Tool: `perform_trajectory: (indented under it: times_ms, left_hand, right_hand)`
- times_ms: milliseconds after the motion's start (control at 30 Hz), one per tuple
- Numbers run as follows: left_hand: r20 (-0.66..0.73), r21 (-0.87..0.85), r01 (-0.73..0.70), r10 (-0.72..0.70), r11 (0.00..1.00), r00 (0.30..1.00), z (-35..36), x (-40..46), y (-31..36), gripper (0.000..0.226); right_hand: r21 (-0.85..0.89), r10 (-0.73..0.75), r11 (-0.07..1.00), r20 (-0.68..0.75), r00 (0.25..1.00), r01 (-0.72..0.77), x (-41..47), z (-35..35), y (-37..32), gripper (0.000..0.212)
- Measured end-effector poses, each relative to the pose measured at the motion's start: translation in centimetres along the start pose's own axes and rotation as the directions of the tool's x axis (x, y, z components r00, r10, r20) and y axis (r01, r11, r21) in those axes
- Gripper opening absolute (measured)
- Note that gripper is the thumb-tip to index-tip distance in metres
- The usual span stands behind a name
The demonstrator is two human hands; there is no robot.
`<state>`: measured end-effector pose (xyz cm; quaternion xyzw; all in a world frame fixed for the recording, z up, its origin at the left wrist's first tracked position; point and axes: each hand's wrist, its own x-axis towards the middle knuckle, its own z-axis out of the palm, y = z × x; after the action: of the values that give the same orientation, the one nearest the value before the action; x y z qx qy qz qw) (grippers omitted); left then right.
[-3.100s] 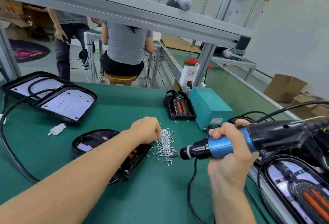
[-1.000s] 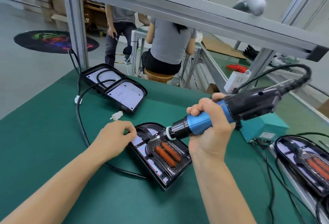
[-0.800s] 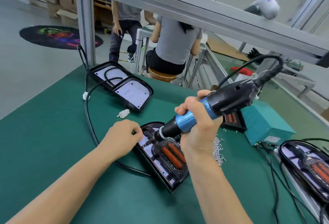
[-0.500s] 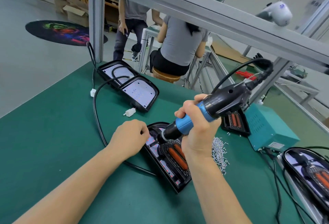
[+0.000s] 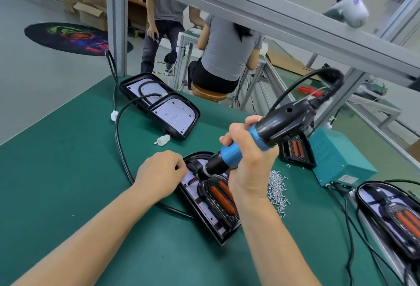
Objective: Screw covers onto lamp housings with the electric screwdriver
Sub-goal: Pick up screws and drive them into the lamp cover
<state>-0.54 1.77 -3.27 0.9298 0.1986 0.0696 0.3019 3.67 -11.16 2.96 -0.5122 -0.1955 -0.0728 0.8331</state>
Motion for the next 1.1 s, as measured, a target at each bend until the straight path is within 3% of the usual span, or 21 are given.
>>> perform_trajectory:
  times_ms: [133,300,400,533,667,767,967,1100]
  left_hand:
    - [-0.049,0.035,-0.004,0.006,0.999,0.999,-0.1,-0.7,-0.4,0.018]
    - [-0.175,-0.068,-0.234,0.22,0.97,0.96,-0.5,-0.6,2.1,0.019]
    - [-0.118,-0.003,-0.4,0.397,0.916,0.91,0.5,0.1,5.3,0.015]
    - [0.032,0.115,-0.532,0.532,0.839,0.846,3.7,2.0,11.0,0.016]
    - [0.24,0.322,-0.568,0.516,0.757,0.823,7.5,3.2,15.0,0.025]
    - [0.31,0.454,-0.561,0.468,0.692,0.828,9.1,3.7,15.8,0.029]
    - [0.355,0.52,-0.598,0.482,0.61,0.801,10.7,3.8,16.0,0.033]
    - [0.36,0.497,-0.611,0.494,0.617,0.792,10.7,4.0,15.8,0.028]
  right_hand:
    - [0.072,-0.03,0.997,-0.097,0.995,0.037,-0.1,-1.6,-1.6,0.023]
    - [0.104,-0.146,0.978,-0.278,0.95,0.18,0.5,-5.5,-4.5,0.023]
    - [0.081,-0.186,0.969,-0.389,0.902,0.234,0.6,-8.3,-6.0,0.024]
    - [0.053,-0.205,0.964,-0.478,0.854,0.261,0.3,-11.5,-7.3,0.023]
    - [0.043,-0.206,0.964,-0.503,0.839,0.263,-0.3,-13.4,-7.4,0.023]
    - [0.035,-0.216,0.962,-0.506,0.835,0.27,-0.4,-14.3,-7.6,0.024]
    - [0.037,-0.217,0.96,-0.528,0.821,0.277,0.0,-16.1,-8.0,0.024]
    - [0.058,-0.209,0.957,-0.537,0.818,0.283,0.4,-16.3,-7.8,0.024]
